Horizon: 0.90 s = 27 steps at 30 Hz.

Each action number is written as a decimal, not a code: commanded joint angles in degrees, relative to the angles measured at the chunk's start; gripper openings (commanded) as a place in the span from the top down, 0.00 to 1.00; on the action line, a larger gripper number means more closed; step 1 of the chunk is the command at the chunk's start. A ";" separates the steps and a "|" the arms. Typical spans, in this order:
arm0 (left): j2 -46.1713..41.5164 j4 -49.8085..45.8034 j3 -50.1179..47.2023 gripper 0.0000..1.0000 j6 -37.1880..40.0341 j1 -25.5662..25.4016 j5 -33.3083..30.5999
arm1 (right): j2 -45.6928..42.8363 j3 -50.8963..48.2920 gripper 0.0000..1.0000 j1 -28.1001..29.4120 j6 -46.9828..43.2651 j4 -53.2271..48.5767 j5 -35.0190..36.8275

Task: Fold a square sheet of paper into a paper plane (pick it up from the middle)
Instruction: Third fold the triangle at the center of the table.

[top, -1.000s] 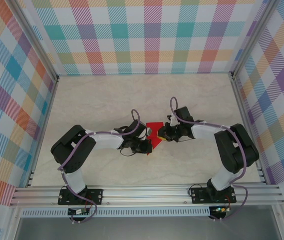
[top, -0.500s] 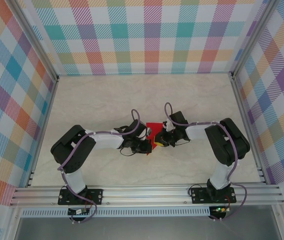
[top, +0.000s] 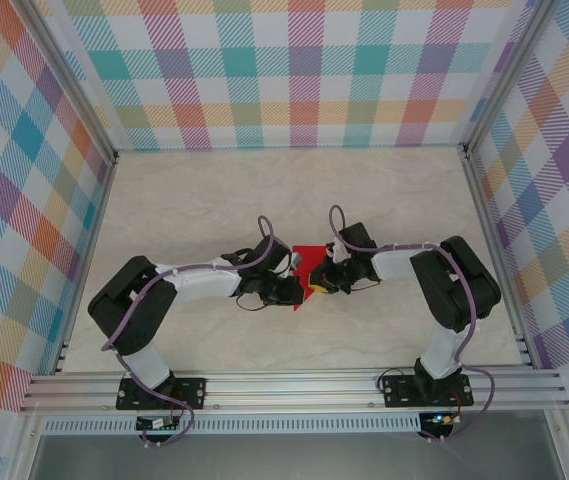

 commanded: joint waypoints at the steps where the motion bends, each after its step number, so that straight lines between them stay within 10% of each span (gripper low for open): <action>1: 1.57 -0.61 -0.73 0.92 0.23 0.40 1.16 | 0.86 -0.26 0.89 0.33 -1.51 -2.29 3.15; 27: -3.35 -9.74 0.89 0.96 4.52 0.75 -8.31 | -1.58 3.97 0.82 0.35 -1.15 -6.41 4.30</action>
